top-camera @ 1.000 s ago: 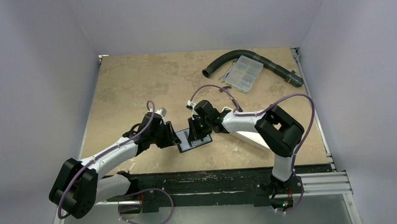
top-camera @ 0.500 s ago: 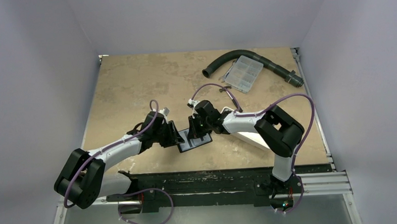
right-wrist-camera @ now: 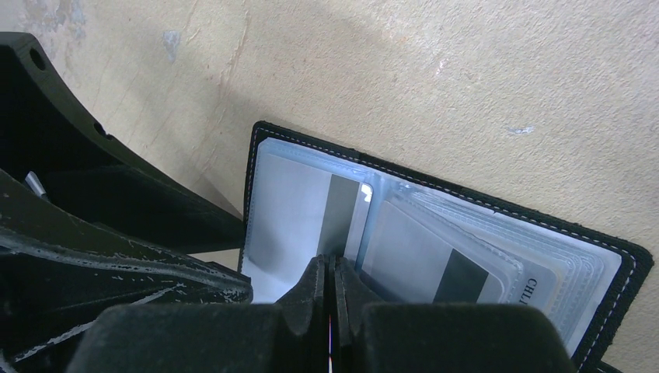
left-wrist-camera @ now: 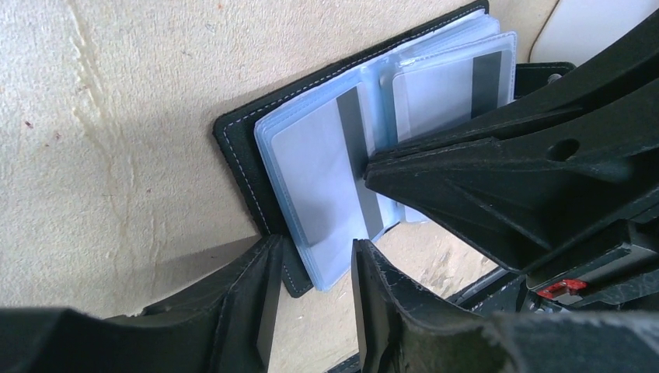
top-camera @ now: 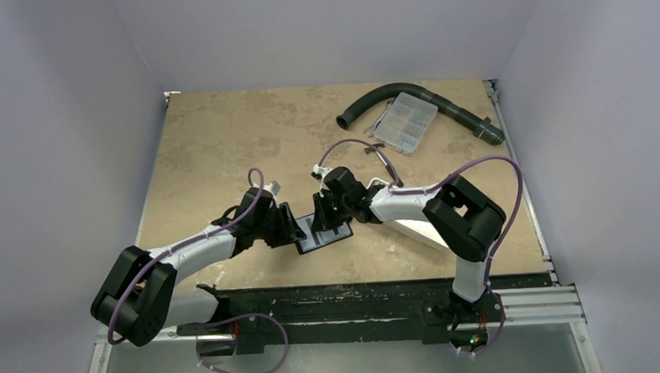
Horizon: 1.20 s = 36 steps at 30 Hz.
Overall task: Put the credit cards into the card holder
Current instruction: Turn over the card slot in the card holder.
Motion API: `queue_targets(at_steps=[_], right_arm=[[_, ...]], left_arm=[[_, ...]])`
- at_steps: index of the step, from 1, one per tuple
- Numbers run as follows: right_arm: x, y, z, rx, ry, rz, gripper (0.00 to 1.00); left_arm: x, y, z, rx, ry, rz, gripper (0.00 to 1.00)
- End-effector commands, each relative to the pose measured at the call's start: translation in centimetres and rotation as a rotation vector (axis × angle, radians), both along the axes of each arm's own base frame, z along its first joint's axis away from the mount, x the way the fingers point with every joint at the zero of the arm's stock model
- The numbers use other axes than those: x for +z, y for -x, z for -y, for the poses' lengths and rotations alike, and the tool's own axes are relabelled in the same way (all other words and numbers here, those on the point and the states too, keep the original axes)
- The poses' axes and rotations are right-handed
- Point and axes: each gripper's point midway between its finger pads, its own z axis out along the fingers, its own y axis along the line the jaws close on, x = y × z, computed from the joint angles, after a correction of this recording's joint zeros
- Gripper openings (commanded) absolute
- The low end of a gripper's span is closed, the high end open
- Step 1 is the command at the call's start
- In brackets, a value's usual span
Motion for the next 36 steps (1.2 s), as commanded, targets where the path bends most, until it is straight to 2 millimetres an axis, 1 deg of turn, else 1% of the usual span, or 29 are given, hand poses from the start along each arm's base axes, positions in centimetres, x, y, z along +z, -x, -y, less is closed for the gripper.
queue_targets(at_steps=[1,8,12,20,21,25,28,31,36], right_arm=[[-2.0,0.7,1.3,-0.004,0.068,-0.024,0.0],[-2.3,0.8,1.3,-0.004,0.07,-0.032,0.0],[-2.3,0.8,1.2,-0.002,0.067,-0.033,0.0],[-2.3,0.9,1.1,0.003,0.062,-0.037,0.0],[-2.3,1.0,1.2,0.004,0.062,-0.039,0.0],[-2.3,1.1,1.0,0.006,0.052,-0.045,0.0],[-1.7,1.1,0.8,0.009,0.034,-0.043,0.0],[-0.7,1.6,0.2,0.028,-0.014,-0.056,0.0],[1.5,1.8,-0.5,0.025,-0.093,-0.058,0.08]], left_arm=[[0.5,-0.5,0.6,0.006,0.049,0.021,0.4],[1.0,-0.6,1.1,-0.005,0.069,0.029,0.35],[1.4,-0.7,1.2,-0.006,0.075,0.041,0.34],[1.6,-0.5,1.6,-0.018,0.079,0.04,0.34],[2.1,-1.0,2.0,-0.022,0.097,0.067,0.34],[2.9,-1.3,2.6,-0.033,0.114,0.089,0.32],[3.6,-1.5,3.1,-0.041,0.126,0.103,0.31],[4.1,-1.6,3.4,-0.046,0.135,0.11,0.31],[5.0,-1.8,3.7,-0.052,0.148,0.128,0.3]])
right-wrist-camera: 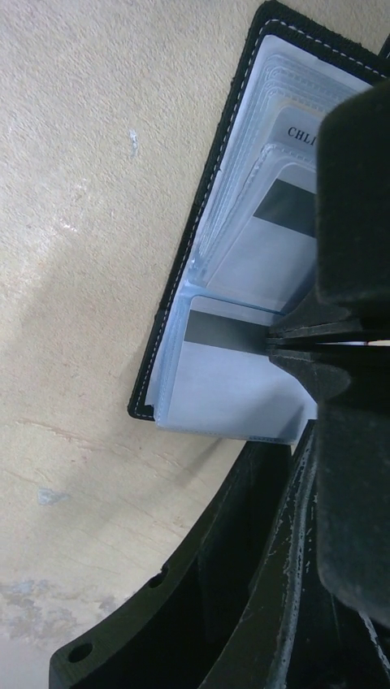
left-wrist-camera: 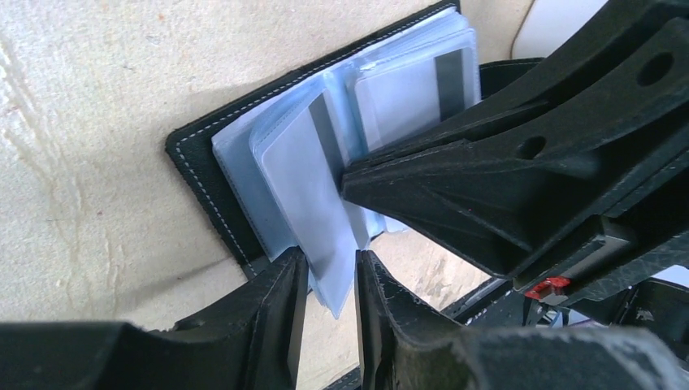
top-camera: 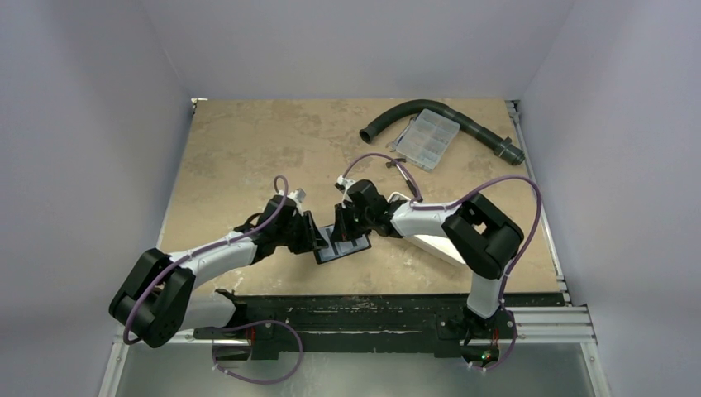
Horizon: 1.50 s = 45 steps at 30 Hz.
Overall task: Put the credit cards into the card holder
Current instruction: Turn over the card slot in the card holder.
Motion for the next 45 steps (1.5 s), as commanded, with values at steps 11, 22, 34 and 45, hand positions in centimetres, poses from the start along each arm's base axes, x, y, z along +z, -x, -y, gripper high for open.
queue_targets(at_steps=[11,22,34,45], right_arm=[[5.2,-0.2,1.1,-0.093,-0.145,-0.028,0.23],[6.7,-1.7,5.8,-0.169,-0.13,0.015,0.38],[6.0,0.6,5.8,-0.098,-0.166,-0.012,0.5],[7.0,2.9,3.1,-0.003,-0.215,0.017,0.3]], left_arm=[[4.8,-2.1,3.4,-0.059,0.121,0.111,0.3],[4.0,-2.7,5.1,-0.101,0.122,0.102,0.3],[3.2,-2.8,5.1,-0.104,0.102,0.094,0.34],[2.8,-2.7,4.9,-0.108,0.084,0.094,0.34]])
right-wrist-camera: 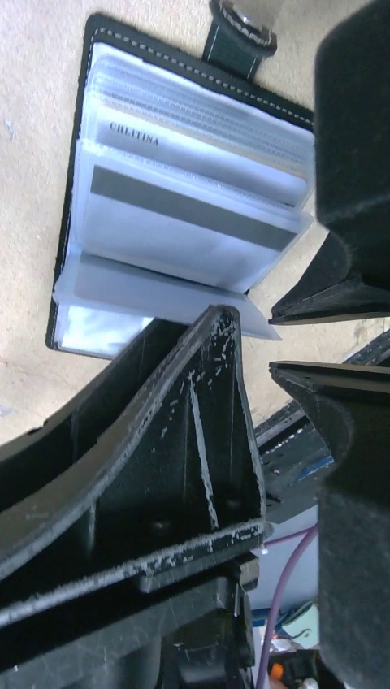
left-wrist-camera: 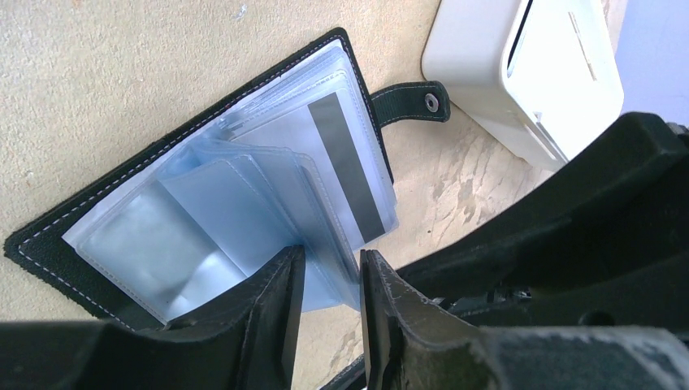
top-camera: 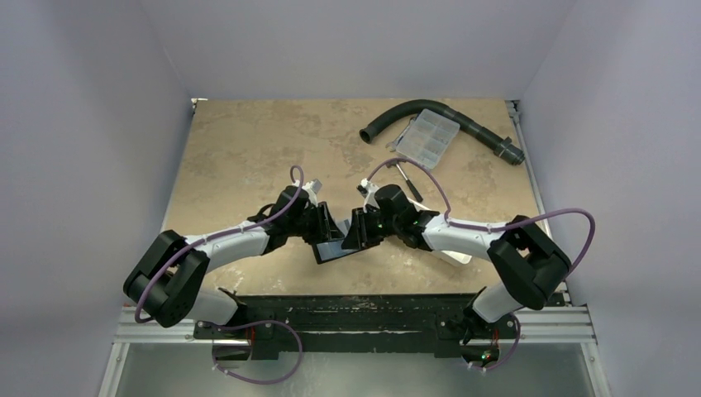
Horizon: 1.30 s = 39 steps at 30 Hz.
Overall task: Put the credit cards into the card holder
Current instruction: Turn over the card slot in the card holder.
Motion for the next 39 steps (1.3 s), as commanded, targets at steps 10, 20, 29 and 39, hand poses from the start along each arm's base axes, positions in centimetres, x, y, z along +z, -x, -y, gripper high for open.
queue_targets(at_steps=[10,20,29,39], right_arm=[[1.4,-0.7,-1.6,0.015,-0.047,0.058,0.24],[0.1,-0.9,-1.1,-0.005,0.005,0.049,0.1],[-1.0,-1.4,-0.3,-0.033,0.068,0.065,0.0],[-1.0,-1.7,-0.2,-0.025,0.088,0.081,0.04]], left_arm=[[1.0,-0.9,0.5,-0.011,0.008,0.045,0.34],[1.2,-0.9,0.6,-0.012,0.009,0.047,0.34],[3.6,-1.3,-1.0,-0.01,-0.089,0.11,0.47],[7.4,-1.0,-3.9,0.059,-0.156,0.195,0.61]])
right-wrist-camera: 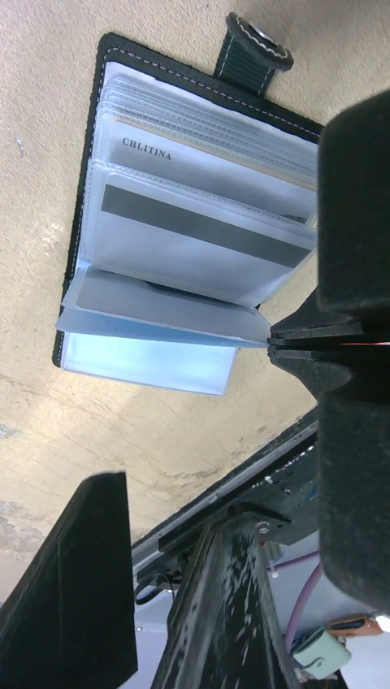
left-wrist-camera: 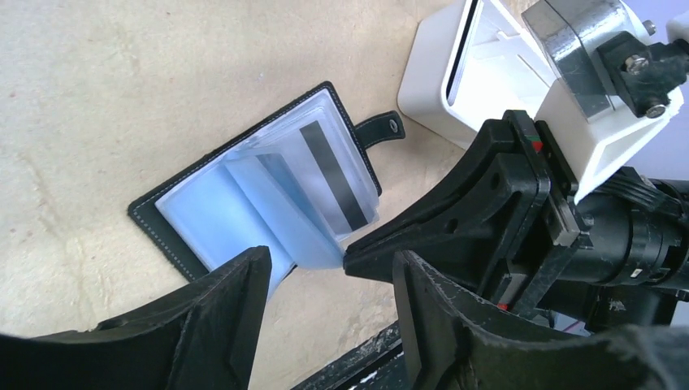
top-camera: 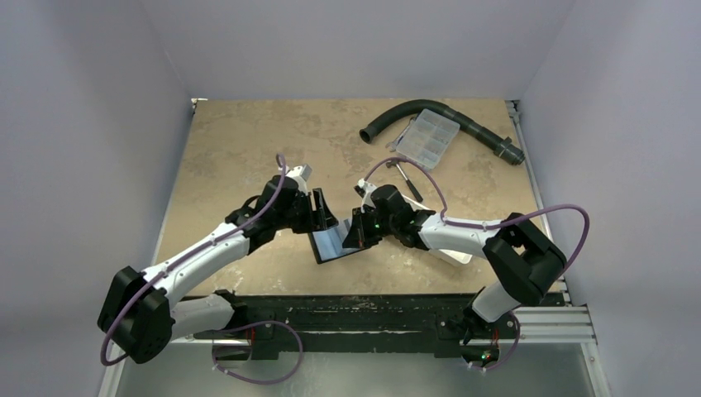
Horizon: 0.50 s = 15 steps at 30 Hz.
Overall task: Put the credit cards into the card holder
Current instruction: Turn over the card slot in the card holder.
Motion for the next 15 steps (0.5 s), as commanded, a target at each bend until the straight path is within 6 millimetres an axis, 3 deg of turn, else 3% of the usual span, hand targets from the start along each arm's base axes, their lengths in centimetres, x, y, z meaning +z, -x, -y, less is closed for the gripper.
queue_targets(at_steps=[1,11,15], right_arm=[[-0.3,-1.5,0.3,-0.027,0.058,0.056,0.04],[-0.1,-1.5,0.1,-0.019,0.051,0.057,0.04],[-0.2,-1.4,0.2,-0.018,0.05,0.053,0.04]], left_arm=[[1.2,0.1,-1.5,0.036,-0.045,0.036,0.61],[1.6,-1.8,0.8,0.032,0.043,0.062,0.52],[0.6,-2.5,2.0,0.015,0.069,0.044,0.52]])
